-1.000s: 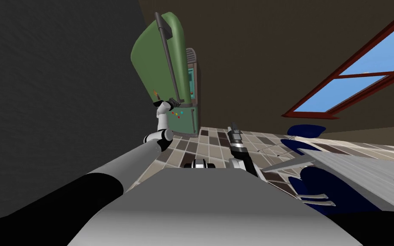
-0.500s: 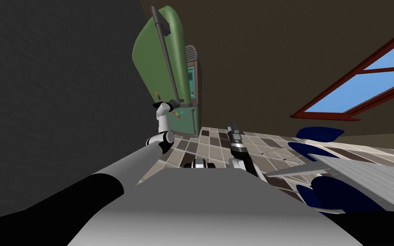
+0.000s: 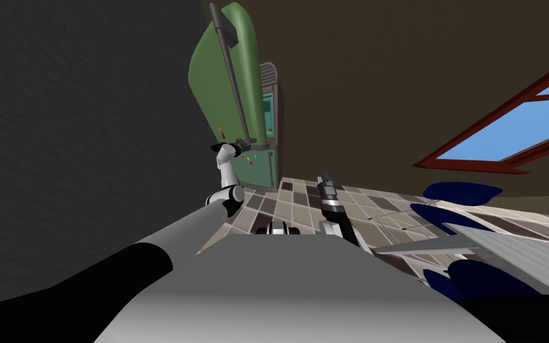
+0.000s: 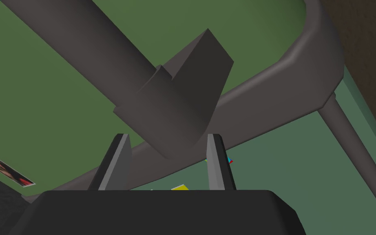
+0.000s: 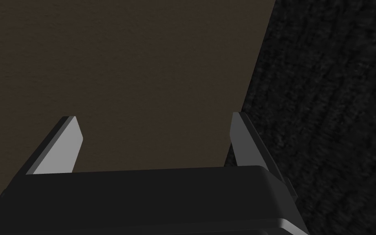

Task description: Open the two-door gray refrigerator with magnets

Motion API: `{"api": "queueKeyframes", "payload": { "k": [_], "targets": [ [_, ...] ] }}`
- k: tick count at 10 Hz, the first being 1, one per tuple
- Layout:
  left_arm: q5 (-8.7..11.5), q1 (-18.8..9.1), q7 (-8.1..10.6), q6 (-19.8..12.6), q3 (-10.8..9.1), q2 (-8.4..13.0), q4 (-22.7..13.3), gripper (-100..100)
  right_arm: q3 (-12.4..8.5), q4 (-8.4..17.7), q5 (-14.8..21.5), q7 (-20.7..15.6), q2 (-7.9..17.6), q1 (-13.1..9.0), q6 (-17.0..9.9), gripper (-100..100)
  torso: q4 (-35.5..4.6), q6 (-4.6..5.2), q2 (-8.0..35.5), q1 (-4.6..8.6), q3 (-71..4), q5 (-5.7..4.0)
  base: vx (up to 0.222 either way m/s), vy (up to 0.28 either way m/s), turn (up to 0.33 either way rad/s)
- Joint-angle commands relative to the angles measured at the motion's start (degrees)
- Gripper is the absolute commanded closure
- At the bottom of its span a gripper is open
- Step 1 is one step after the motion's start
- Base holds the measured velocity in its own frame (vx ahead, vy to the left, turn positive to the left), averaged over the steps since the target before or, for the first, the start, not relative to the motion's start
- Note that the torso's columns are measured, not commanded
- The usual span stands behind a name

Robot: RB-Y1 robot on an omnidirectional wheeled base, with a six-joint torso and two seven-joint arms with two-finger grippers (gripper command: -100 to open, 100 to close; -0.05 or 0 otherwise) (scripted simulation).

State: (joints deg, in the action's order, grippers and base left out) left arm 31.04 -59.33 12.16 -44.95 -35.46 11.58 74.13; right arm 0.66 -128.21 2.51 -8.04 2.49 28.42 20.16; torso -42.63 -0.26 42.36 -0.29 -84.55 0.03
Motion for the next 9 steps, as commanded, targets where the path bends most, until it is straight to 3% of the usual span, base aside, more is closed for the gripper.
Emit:
{"api": "queueKeyframes", "payload": {
  "k": [1, 2, 3, 4, 6, 9],
  "targets": [
    [0.56, 0.8, -0.51, -1.47, -0.84, -0.43, 3.21, 100, 0.0, 0.0, 0.0, 0.0, 0.0, 0.0, 0.0, 0, 0.03, -0.02, 0.0, 0.0, 0.01, 0.01, 0.03, -0.023, 0.055],
    [0.83, 1.5, -0.75, -2.78, -1.23, -1.05, 5.05, 100, 0.0, 0.0, 0.0, 0.0, 0.0, 0.0, 0.0, 0, 0.06, 0.03, 0.0, -0.01, 0.0, 0.01, 0.025, -0.023, 0.056],
    [0.64, 1.53, -0.56, -2.55, -0.84, -1.2, 3.98, 100, 0.0, 0.0, 0.0, 0.0, 0.0, 0.0, 0.0, 0, 0.06, 0.06, 0.0, 0.05, 0.01, -0.01, 0.011, -0.014, 0.009],
    [1.78, 1.51, -0.94, -4.03, -0.75, -1.55, 4.63, 100, 0.0, 0.0, 0.0, 0.0, 0.0, -0.01, 0.0, 0, 0.18, 0.16, 0.01, 0.11, 0.02, 0.0, -0.065, 0.127, -0.02],
    [2.91, 1.41, -1.28, -5.31, -0.66, -1.8, 5.19, 100, -0.03, 0.0, 0.0, 0.0, 0.03, -0.03, 0.0, 0, 0.12, 0.14, 0.4, -0.46, 0.29, 0.18, -0.113, 0.286, -0.058],
    [6.33, 1.14, -2.31, -9.15, -0.39, -2.55, 6.86, 100, -0.03, 0.01, 0.0, 0.0, 0.03, -0.02, -0.01, 0, 0.02, -0.05, -0.05, -0.28, -0.05, 0.1, -0.156, 0.315, -0.029]
  ]
}}
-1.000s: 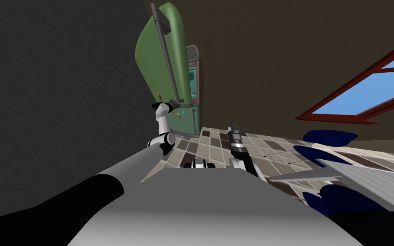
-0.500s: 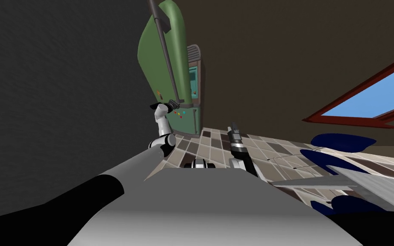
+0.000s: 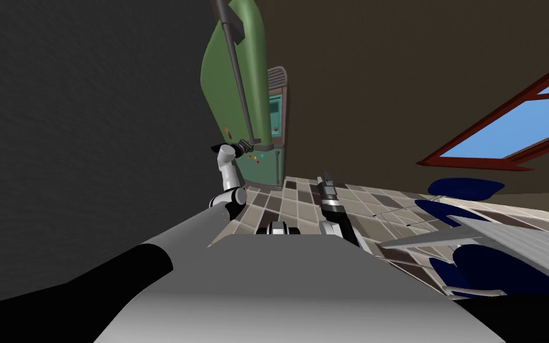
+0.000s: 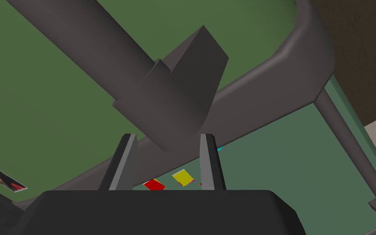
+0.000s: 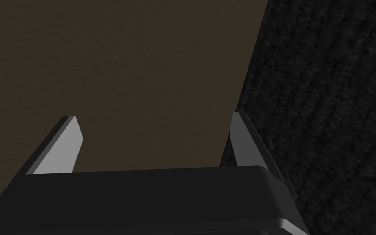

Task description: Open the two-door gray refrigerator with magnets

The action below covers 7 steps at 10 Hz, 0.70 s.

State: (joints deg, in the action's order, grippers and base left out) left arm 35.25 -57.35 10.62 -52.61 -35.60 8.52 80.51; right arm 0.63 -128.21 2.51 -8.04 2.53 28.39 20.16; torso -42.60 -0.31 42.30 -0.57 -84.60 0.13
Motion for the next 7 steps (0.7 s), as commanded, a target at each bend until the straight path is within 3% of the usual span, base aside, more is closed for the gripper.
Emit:
{"api": "queueKeyframes", "payload": {
  "k": [1, 3, 7],
  "targets": [
    [2.12, -0.83, -0.77, -1.49, -0.24, 0.51, 0.49, 100, 0.0, 0.0, 0.0, 0.0, 0.0, -0.01, 0.0, 0, -0.07, -0.03, 0.13, -0.13, 0.06, 0.04, -0.122, 0.264, -0.031],
    [4.4, -1.01, -1.46, -4.05, -0.07, 0.02, 1.6, 100, 0.01, 0.0, 0.0, 0.0, -0.01, 0.01, 0.0, 0, -0.05, 0.03, -0.31, 0.35, -0.22, -0.14, -0.104, 0.275, -0.014],
    [7.82, -1.28, -2.48, -7.89, 0.2, -0.73, 3.27, 100, 0.0, 0.0, 0.0, 0.0, -0.01, 0.01, 0.0, 0, -0.11, 0.0, -0.03, 0.05, -0.04, -0.02, -0.112, 0.293, -0.029]
  ]
}}
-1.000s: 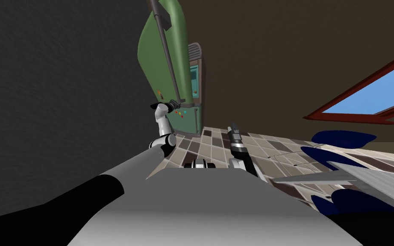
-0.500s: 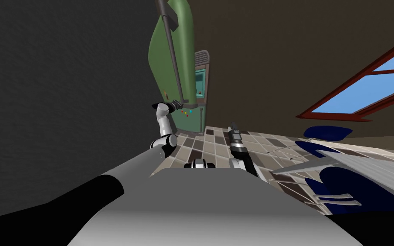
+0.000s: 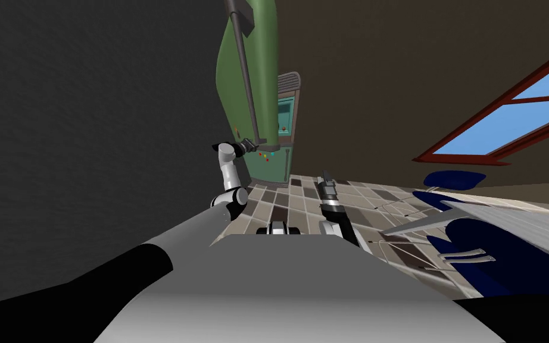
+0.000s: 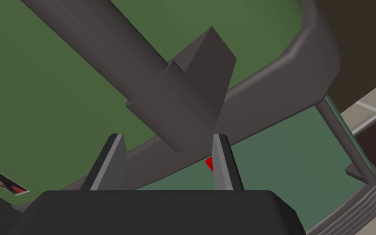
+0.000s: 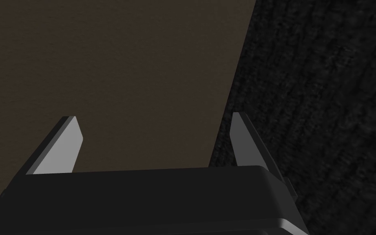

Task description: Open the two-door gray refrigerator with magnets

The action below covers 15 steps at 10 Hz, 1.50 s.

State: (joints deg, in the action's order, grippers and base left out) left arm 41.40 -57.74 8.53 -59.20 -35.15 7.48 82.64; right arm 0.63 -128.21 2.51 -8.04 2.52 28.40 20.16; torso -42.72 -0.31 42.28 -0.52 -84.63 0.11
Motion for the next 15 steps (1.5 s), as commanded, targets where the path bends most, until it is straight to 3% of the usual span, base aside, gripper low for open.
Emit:
{"api": "queueKeyframes", "payload": {
  "k": [1, 2, 3, 6, 8, 11, 13, 14, 15],
  "targets": [
    [0.94, 0.03, -0.12, -1.39, 0.06, -0.23, 0.88, 100, 0.0, 0.0, 0.0, 0.0, 0.01, 0.0, 0.0, 0, -0.05, 0.03, 0.12, -0.09, 0.08, 0.04, -0.069, 0.149, -0.039],
    [2.3, 0.21, -0.41, -3.58, -0.09, -0.73, 1.45, 100, 0.01, 0.01, 0.0, 0.0, -0.02, 0.0, 0.0, 0, 0.11, 0.1, -0.13, 0.61, -0.08, -0.12, -0.066, 0.179, -0.003],
    [3.54, 0.18, -0.68, -5.15, -0.42, -0.98, 2.08, 100, 0.01, 0.0, 0.0, 0.0, -0.01, 0.0, 0.0, 0, 0.12, 0.19, -0.2, 0.51, -0.13, -0.19, -0.084, 0.284, -0.02],
    [4.78, 0.15, -0.94, -6.71, -0.75, -1.23, 2.7, 100, 0.01, 0.0, 0.0, 0.0, -0.01, 0.01, 0.0, 0, 0.1, 0.16, -0.2, 0.21, -0.15, -0.07, -0.036, 0.229, -0.01],
    [7.26, 0.09, -1.47, -9.84, -1.41, -1.73, 3.95, 100, 0.0, 0.0, 0.0, 0.0, -0.01, 0.01, 0.0, 0, 0.08, 0.1, -0.38, 0.03, -0.31, -0.02, -0.03, 0.27, -0.007],
    [8.51, 0.06, -1.73, -11.41, -1.74, -1.98, 4.58, 100, 0.01, 0.0, 0.0, 0.0, -0.01, 0.01, 0.0, 0, 0.04, 0.06, -0.57, 0.06, -0.48, -0.03, -0.012, 0.239, -0.001],
    [10.99, 0.0, -2.26, -14.54, -2.41, -2.49, 5.83, 100, 0.0, 0.0, 0.0, 0.0, 0.0, 0.01, 0.0, 0, 0.25, 0.15, -0.49, 0.11, -0.37, -0.01, -0.018, 0.29, -0.005],
    [10.99, 0.0, -2.26, -14.54, -2.41, -2.49, 5.83, 100, 0.0, 0.0, 0.0, 0.0, 0.0, 0.01, 0.0, 0, 0.25, 0.13, -0.31, 0.0, -0.25, 0.05, -0.073, 0.247, -0.011],
    [12.23, -0.03, -2.52, -16.1, -2.74, -2.74, 6.46, 100, 0.01, 0.01, 0.0, 0.0, -0.01, 0.0, 0.0, 0, 0.27, 0.13, -0.23, 0.25, -0.19, 0.0, -0.047, 0.263, 0.02]
  ]
}}
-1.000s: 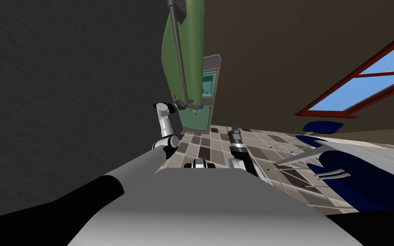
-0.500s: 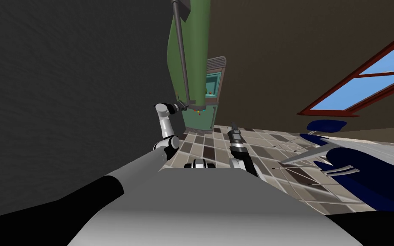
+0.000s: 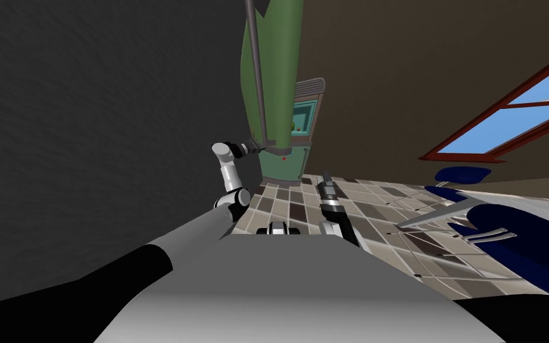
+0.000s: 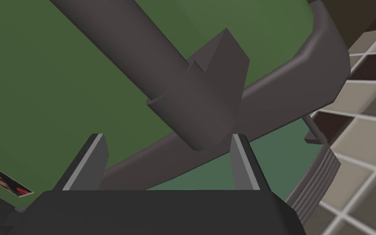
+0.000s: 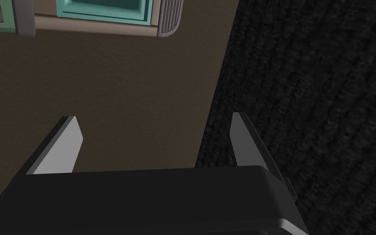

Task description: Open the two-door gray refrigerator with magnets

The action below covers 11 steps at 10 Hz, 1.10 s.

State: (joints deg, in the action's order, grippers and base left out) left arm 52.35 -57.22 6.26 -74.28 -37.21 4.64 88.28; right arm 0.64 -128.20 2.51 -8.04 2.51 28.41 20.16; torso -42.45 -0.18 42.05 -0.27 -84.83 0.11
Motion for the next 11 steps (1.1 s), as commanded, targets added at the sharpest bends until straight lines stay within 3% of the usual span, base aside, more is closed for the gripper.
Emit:
{"api": "queueKeyframes", "payload": {
  "k": [1, 3, 4, 8, 10, 11],
  "targets": [
    [2.51, -0.59, -0.52, -2.59, -1.01, -0.15, 1.44, 100, 0.0, 0.0, 0.0, 0.0, 0.0, 0.01, 0.0, 0, -0.11, 0.08, -0.04, 0.05, -0.02, -0.08, -0.015, 0.314, -0.004],
    [2.29, 0.08, -0.55, -3.12, -0.65, -0.53, 1.15, 100, 0.0, 0.0, 0.0, 0.0, 0.0, 0.0, 0.0, 0, -0.13, 0.11, 0.05, 0.2, 0.02, -0.11, -0.032, 0.189, -0.007],
    [3.55, 0.21, -0.46, -5.26, -1.15, -0.76, 1.53, 100, 0.01, 0.0, 0.0, 0.0, -0.02, 0.0, 0.0, 0, -0.03, 0.2, -0.04, 0.73, -0.03, -0.26, -0.011, 0.144, 0.004],
    [7.1, -0.11, 0.05, -10.39, -2.85, -1.21, 2.93, 100, -0.01, 0.0, 0.0, 0.0, 0.01, 0.01, 0.0, 0, -0.05, 0.06, -0.09, -0.28, -0.08, 0.04, 0.046, 0.29, -0.02],
    [8.28, -0.22, 0.21, -12.1, -3.42, -1.36, 3.39, 100, 0.0, 0.0, 0.0, 0.0, 0.0, 0.02, 0.0, 0, 0.09, 0.18, -0.29, 0.42, -0.23, -0.16, 0.059, 0.235, 0.007],
    [7.56, -1.59, 2.22, -12.98, -3.11, -0.43, 3.16, -100, 0.0, 0.0, 0.0, 0.0, 0.0, 0.01, 0.0, 0, 0.1, 0.24, -0.31, 0.42, -0.23, -0.21, 0.028, 0.128, 0.035]
  ]
}}
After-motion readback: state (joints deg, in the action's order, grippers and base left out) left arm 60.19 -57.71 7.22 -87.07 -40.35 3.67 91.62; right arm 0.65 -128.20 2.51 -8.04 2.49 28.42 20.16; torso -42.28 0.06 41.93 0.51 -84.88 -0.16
